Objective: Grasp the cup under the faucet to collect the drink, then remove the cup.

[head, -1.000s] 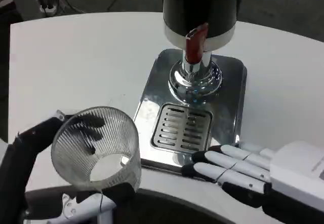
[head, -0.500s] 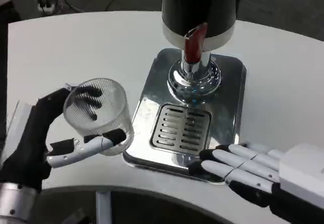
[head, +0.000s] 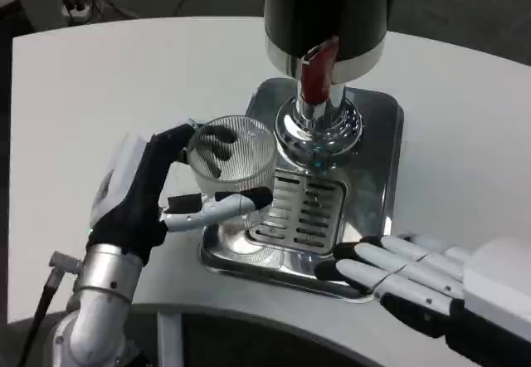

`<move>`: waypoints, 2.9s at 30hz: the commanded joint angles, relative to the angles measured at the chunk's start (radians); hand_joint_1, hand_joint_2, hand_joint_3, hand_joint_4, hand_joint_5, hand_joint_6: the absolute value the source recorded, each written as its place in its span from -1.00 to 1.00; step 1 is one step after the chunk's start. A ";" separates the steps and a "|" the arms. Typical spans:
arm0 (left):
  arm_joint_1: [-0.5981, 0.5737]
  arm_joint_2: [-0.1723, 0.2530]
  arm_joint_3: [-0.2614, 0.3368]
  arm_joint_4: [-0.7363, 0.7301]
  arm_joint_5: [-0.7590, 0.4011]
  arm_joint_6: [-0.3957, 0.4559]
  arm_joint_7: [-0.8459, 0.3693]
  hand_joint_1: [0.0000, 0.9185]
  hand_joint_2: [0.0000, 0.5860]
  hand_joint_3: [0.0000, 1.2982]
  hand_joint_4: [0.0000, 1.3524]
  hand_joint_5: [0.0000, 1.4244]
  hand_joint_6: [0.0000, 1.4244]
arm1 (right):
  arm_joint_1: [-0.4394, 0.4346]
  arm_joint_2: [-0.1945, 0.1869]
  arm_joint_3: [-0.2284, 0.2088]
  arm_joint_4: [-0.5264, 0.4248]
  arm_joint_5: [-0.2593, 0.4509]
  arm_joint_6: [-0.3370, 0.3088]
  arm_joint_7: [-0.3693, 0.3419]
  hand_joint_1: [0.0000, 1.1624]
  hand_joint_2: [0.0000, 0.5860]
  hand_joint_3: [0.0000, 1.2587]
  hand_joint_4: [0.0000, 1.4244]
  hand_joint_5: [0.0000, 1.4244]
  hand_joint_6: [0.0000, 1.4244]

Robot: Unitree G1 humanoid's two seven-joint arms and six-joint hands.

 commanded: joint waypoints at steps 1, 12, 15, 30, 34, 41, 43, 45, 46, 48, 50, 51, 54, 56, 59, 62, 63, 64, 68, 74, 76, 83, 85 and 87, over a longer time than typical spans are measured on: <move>-0.073 -0.012 -0.029 0.073 0.010 -0.019 0.059 0.47 -0.76 -0.03 -0.10 -0.02 -0.45 | 0.006 0.013 0.003 -0.014 -0.005 -0.006 0.011 -0.16 0.52 -0.91 -1.00 -1.00 -1.00; -0.134 -0.076 -0.095 0.179 0.022 -0.013 0.146 0.40 -0.73 -0.01 -0.06 -0.01 -0.42 | 0.020 0.039 -0.017 -0.014 -0.005 -0.002 0.028 -0.16 0.52 -0.90 -1.00 -1.00 -1.00; -0.158 -0.087 -0.111 0.205 0.031 0.000 0.165 0.40 -0.73 -0.01 -0.06 0.00 -0.42 | 0.031 0.050 -0.022 -0.014 -0.005 -0.007 0.030 -0.16 0.52 -0.90 -1.00 -1.00 -1.00; -0.227 -0.079 -0.162 0.236 0.098 0.074 0.218 0.35 -0.77 0.00 -0.05 0.03 -0.42 | 0.072 0.085 -0.064 -0.014 0.015 -0.026 0.040 -0.16 0.52 -0.90 -1.00 -1.00 -1.00; -0.259 -0.078 -0.167 0.287 0.099 0.070 0.234 0.29 -0.78 0.00 -0.05 0.05 -0.42 | 0.092 0.093 -0.093 -0.014 0.028 -0.034 0.045 -0.16 0.52 -0.90 -1.00 -1.00 -1.00; -0.257 -0.074 -0.174 0.327 0.097 0.053 0.254 0.28 -0.78 0.00 -0.03 0.06 -0.42 | 0.113 0.105 -0.132 -0.014 0.048 -0.041 0.052 -0.16 0.52 -0.90 -1.00 -1.00 -1.00; -0.246 -0.070 -0.175 0.323 0.096 0.050 0.250 0.27 -0.79 0.00 -0.04 0.06 -0.42 | 0.115 0.107 -0.134 -0.014 0.051 -0.041 0.052 -0.16 0.52 -0.90 -1.00 -1.00 -1.00; -0.234 -0.066 -0.175 0.320 0.095 0.047 0.245 0.24 -0.81 -0.01 -0.05 0.07 -0.42 | 0.117 0.108 -0.133 -0.014 0.052 -0.042 0.051 -0.16 0.52 -0.89 -1.00 -1.00 -1.00; -0.231 -0.064 -0.176 0.320 0.094 0.046 0.242 0.24 -0.81 -0.01 -0.05 0.07 -0.42 | 0.117 0.108 -0.133 -0.014 0.052 -0.042 0.051 -0.16 0.52 -0.89 -1.00 -1.00 -1.00; -0.228 -0.061 -0.177 0.322 0.093 0.044 0.239 0.22 -0.84 -0.02 -0.06 0.07 -0.42 | 0.117 0.109 -0.131 -0.014 0.052 -0.041 0.050 -0.17 0.52 -0.89 -1.00 -1.00 -1.00; -0.227 -0.059 -0.177 0.324 0.091 0.041 0.235 0.15 -0.82 -0.06 -0.09 0.07 -0.42 | 0.117 0.109 -0.129 -0.014 0.052 -0.041 0.049 -0.17 0.52 -0.89 -1.00 -1.00 -1.00; -0.227 -0.058 -0.178 0.325 0.090 0.040 0.233 0.12 -0.82 -0.10 -0.12 0.06 -0.42 | 0.117 0.109 -0.127 -0.014 0.051 -0.041 0.048 -0.17 0.52 -0.89 -1.00 -1.00 -1.00; -0.227 -0.057 -0.178 0.330 0.086 0.037 0.225 -0.15 -0.72 -0.23 -0.20 0.05 -0.42 | 0.114 0.108 -0.118 -0.014 0.047 -0.038 0.046 -0.17 0.52 -0.88 -1.00 -1.00 -1.00; -0.226 -0.055 -0.181 0.337 0.082 0.034 0.215 -0.44 -0.68 -0.48 -0.36 -0.12 -0.46 | 0.110 0.107 -0.114 -0.014 0.047 -0.035 0.044 -0.17 0.52 -0.88 -1.00 -1.00 -1.00; -0.226 -0.050 -0.183 0.346 0.076 0.027 0.200 -0.52 -0.74 -0.76 -0.66 -0.32 -0.52 | 0.101 0.103 -0.105 -0.014 0.046 -0.027 0.043 -0.17 0.52 -0.88 -1.00 -1.00 -1.00; -0.228 -0.045 -0.187 0.352 0.069 0.021 0.190 -0.54 -0.72 -0.84 -0.77 -0.45 -0.57 | 0.093 0.102 -0.096 -0.014 0.045 -0.020 0.043 -0.17 0.52 -0.88 -1.00 -1.00 -1.00; -0.231 -0.043 -0.188 0.356 0.067 0.019 0.186 -0.54 -0.72 -0.85 -0.79 -0.49 -0.59 | 0.091 0.102 -0.093 -0.014 0.045 -0.017 0.043 -0.17 0.52 -0.88 -1.00 -1.00 -1.00; -0.233 -0.042 -0.189 0.358 0.065 0.017 0.183 -0.52 -0.73 -0.86 -0.79 -0.51 -0.61 | 0.088 0.101 -0.091 -0.014 0.045 -0.015 0.043 -0.17 0.52 -0.88 -1.00 -1.00 -1.00; -0.238 -0.040 -0.199 0.366 0.058 0.010 0.170 -0.50 -0.72 -0.88 -0.85 -0.53 -0.64 | 0.081 0.102 -0.087 -0.014 0.046 -0.006 0.043 -0.17 0.53 -0.88 -1.00 -1.00 -1.00; -0.237 -0.036 -0.209 0.375 0.050 -0.006 0.149 -0.54 -0.72 -0.93 -0.91 -0.62 -0.73 | 0.076 0.104 -0.083 -0.014 0.047 0.002 0.043 -0.17 0.53 -0.88 -1.00 -1.00 -1.00; -0.237 -0.035 -0.212 0.377 0.048 -0.011 0.139 -0.58 -0.72 -0.94 -0.95 -0.69 -0.80 | 0.076 0.104 -0.080 -0.014 0.047 0.004 0.044 -0.17 0.53 -0.88 -1.00 -1.00 -1.00; -0.238 -0.029 -0.205 0.399 0.014 -0.047 0.073 -1.00 -0.69 -1.00 -1.00 -0.96 -1.00 | 0.064 0.104 -0.065 -0.014 0.045 0.013 0.043 -0.17 0.53 -0.88 -1.00 -1.00 -1.00; -0.236 -0.029 -0.200 0.408 0.001 -0.059 0.067 -1.00 -0.69 -0.97 -1.00 -0.99 -1.00 | 0.060 0.105 -0.059 -0.014 0.043 0.016 0.042 -0.17 0.53 -0.88 -1.00 -1.00 -1.00; -0.233 -0.029 -0.196 0.412 -0.005 -0.068 0.068 -1.00 -0.69 -0.94 -1.00 -1.00 -1.00 | 0.057 0.105 -0.054 -0.014 0.041 0.019 0.042 -0.17 0.53 -0.88 -1.00 -1.00 -1.00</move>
